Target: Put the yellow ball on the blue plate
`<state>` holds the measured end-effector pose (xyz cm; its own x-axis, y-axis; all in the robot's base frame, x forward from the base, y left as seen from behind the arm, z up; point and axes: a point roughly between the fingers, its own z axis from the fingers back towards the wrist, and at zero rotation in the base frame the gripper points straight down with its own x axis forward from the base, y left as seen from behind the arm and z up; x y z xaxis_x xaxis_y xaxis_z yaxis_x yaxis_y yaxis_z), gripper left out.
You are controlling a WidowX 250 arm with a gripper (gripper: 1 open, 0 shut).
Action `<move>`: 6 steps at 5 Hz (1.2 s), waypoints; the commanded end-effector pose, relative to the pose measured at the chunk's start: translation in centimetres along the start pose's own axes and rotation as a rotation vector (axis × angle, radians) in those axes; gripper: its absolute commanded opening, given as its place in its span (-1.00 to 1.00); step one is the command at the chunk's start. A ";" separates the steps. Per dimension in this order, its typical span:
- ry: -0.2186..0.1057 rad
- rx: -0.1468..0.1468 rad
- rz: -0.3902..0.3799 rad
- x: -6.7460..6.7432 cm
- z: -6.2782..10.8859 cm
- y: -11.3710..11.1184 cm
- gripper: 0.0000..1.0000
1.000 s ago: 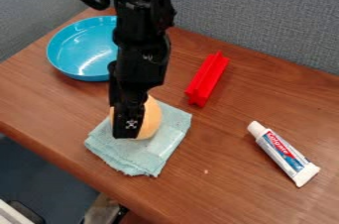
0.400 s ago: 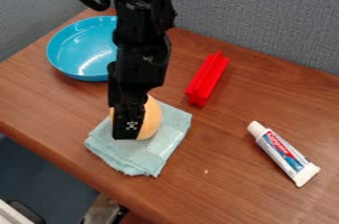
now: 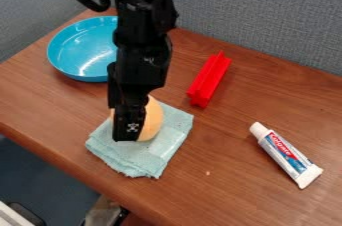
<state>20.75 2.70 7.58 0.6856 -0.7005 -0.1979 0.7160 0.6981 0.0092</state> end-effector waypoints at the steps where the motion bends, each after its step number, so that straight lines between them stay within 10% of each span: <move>1: -0.014 0.039 -0.005 0.0 0.8 0.1 1.00; 6: -0.025 0.032 0.012 0.3 -0.3 0.2 1.00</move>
<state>20.84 2.66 6.99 0.6993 -0.6914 -0.1815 0.7069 0.7066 0.0317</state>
